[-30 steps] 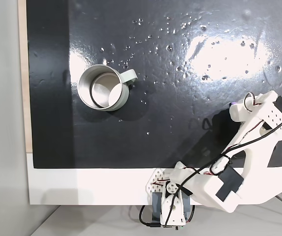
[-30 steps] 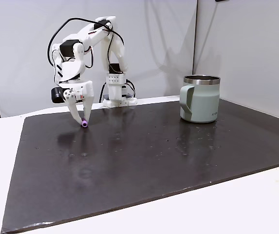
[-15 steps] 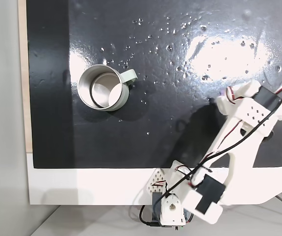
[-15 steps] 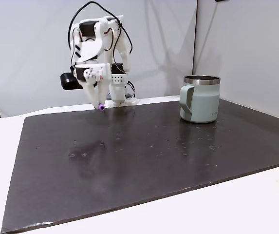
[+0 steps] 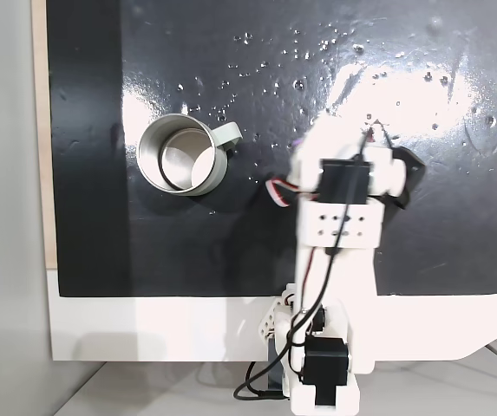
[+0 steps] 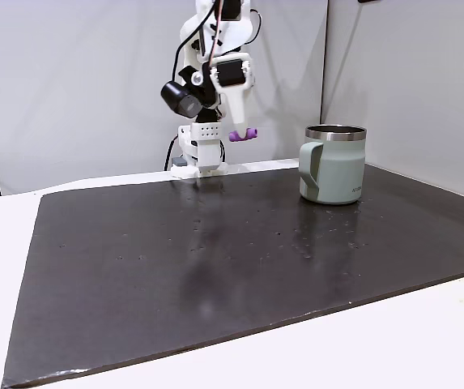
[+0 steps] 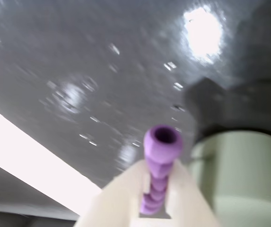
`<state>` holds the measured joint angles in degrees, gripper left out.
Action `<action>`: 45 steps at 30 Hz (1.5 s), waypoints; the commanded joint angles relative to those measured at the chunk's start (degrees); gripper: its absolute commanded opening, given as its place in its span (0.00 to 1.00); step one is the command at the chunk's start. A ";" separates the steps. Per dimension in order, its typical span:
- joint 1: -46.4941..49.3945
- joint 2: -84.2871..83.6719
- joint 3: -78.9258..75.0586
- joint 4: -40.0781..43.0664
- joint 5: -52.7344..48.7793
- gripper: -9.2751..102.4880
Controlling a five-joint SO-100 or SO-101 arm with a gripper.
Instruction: Grasp a pengrip and put it in the cup.
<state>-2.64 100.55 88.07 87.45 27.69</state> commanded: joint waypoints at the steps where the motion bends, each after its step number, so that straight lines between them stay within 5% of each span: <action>1: -7.12 3.16 -4.75 1.76 -2.90 0.08; 19: -26.54 -1.93 -19.34 -3.25 -7.29 0.08; 45: -30.32 -13.54 -32.34 3.16 -8.00 0.11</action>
<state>-33.40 86.31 58.89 89.74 19.42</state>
